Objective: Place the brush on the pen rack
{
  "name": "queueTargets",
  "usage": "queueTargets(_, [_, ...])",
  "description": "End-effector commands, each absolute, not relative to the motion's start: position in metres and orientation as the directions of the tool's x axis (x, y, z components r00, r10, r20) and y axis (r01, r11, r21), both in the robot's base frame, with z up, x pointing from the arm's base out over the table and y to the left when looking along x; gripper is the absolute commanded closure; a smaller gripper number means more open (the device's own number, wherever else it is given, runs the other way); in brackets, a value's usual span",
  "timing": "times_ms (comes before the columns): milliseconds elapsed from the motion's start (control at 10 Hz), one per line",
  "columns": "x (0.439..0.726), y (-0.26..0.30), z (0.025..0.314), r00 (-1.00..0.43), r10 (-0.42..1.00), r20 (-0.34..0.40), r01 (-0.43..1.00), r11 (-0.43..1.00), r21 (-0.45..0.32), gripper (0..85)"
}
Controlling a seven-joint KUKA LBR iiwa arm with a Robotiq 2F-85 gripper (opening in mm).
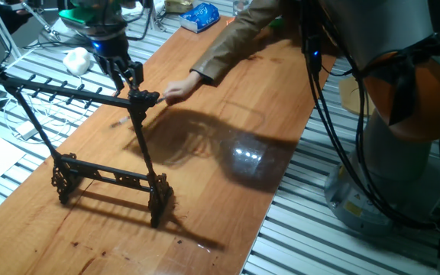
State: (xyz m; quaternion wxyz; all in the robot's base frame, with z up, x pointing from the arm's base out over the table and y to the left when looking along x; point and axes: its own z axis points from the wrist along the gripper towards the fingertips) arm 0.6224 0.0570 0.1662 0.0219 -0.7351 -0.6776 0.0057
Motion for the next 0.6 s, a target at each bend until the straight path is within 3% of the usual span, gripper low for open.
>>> queueTargets(0, [0.6211,0.0525,0.1637,0.056,0.998,0.033,0.998,-0.055,-0.037,34.0])
queueTargets(500, [0.6220,0.0445,0.1595,0.036,0.998,0.051,0.999,-0.035,-0.026,34.0])
